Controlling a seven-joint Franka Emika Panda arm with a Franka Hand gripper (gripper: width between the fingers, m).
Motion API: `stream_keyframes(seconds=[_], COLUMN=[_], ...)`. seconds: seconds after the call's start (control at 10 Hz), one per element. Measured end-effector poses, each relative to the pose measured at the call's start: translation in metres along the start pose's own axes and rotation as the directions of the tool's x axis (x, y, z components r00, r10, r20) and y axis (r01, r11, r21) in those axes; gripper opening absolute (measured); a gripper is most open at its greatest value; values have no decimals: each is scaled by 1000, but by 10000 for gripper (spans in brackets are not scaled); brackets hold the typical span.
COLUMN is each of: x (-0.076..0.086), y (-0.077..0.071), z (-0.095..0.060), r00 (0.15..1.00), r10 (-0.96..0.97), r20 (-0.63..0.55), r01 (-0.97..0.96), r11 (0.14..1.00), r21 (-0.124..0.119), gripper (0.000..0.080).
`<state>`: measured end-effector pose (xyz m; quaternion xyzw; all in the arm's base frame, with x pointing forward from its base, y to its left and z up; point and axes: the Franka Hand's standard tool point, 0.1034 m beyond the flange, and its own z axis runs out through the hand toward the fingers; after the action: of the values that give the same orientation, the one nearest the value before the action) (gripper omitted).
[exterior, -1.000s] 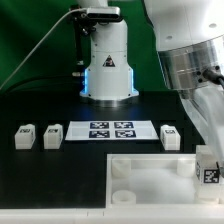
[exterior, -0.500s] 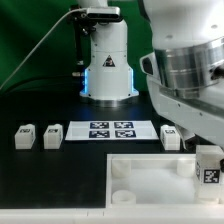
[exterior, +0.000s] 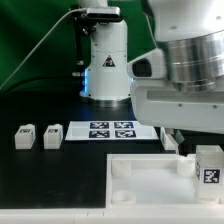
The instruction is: Assemble one leg
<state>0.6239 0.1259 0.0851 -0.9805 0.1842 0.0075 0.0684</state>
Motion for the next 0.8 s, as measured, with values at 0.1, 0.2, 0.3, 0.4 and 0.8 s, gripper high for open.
stream_keyframes(seconds=[0.1, 0.2, 0.3, 0.4, 0.8], x=[5, 10, 9, 9, 11], y=[2, 5, 4, 5, 7], z=[1, 2, 2, 2, 2], r00=[991, 984, 988, 988, 981], r10=[-129, -175, -151, -151, 192], r20=[-18, -40, -38, -38, -35], r01=[129, 176, 151, 152, -191], r11=[992, 984, 989, 988, 981], r21=[2, 3, 4, 4, 17], gripper=[649, 649, 649, 512, 310])
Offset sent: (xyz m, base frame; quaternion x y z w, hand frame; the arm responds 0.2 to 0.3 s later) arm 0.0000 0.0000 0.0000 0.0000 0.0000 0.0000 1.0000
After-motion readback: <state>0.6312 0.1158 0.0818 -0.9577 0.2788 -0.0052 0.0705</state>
